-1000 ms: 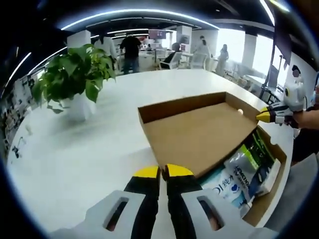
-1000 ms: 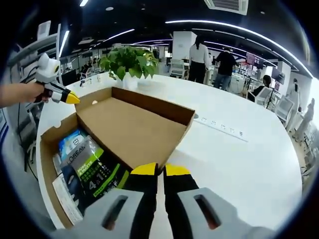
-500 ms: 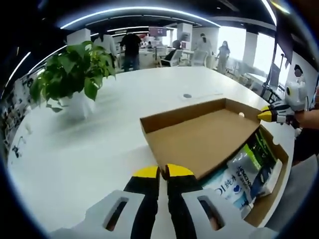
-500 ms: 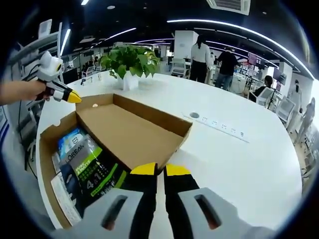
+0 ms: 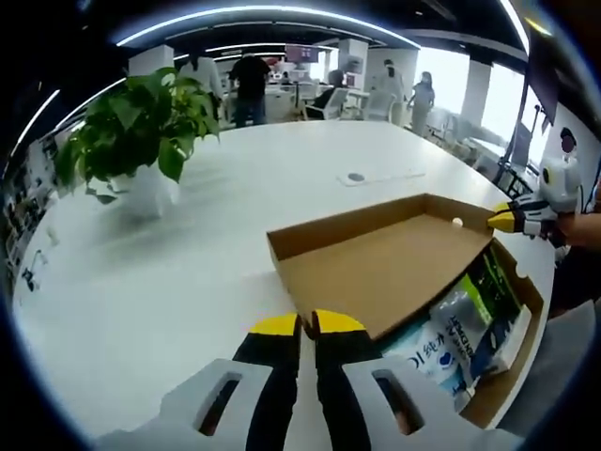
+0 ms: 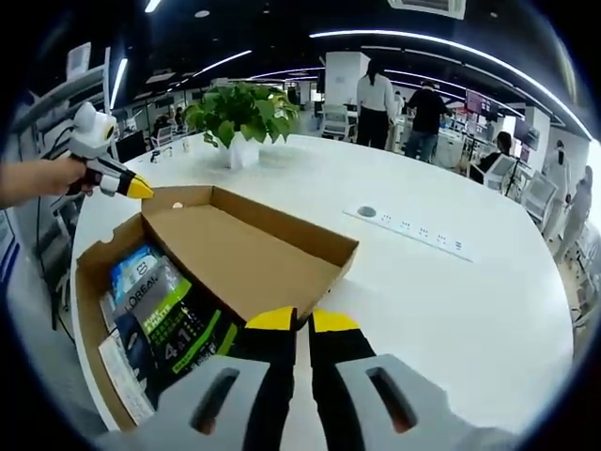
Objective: Operate the shoe box by opening the lid, removing the specified soft item, and placing it in the target area until the item is outside and the box remains undamaged.
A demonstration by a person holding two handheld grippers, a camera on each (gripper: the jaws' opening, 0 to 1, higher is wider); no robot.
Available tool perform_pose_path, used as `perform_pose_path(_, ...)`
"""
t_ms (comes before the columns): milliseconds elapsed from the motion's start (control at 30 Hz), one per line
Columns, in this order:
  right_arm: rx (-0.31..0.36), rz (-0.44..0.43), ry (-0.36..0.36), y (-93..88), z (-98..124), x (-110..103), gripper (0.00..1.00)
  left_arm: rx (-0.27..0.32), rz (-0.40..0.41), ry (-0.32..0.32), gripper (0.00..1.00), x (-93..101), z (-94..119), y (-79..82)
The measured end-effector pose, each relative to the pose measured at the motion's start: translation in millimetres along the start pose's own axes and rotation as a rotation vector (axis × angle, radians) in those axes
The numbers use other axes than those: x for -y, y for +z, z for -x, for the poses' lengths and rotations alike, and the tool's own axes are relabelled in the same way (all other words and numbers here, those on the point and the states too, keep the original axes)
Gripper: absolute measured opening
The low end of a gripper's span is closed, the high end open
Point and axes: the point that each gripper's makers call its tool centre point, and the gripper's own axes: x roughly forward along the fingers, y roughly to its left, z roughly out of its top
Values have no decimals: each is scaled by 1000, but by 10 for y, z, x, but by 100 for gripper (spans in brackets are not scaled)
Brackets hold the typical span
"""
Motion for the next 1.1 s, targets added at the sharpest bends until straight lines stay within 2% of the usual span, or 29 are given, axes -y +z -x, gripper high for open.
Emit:
perform_pose_path(333,3,18,14,9,17,-24,5,17,-15,-4,4,29,40,23)
perform_pose_path(700,22,30,26,30,172,-59,10,65,-40,-6,7,112,201,173)
perform_pose_path(933,38,44,49,61,310,-127,12,58,-64,-29,10,289,249,147)
perform_pose_path(1100,48,55,72,71,383,-193,15,39,-70,-44,12,421,280,59)
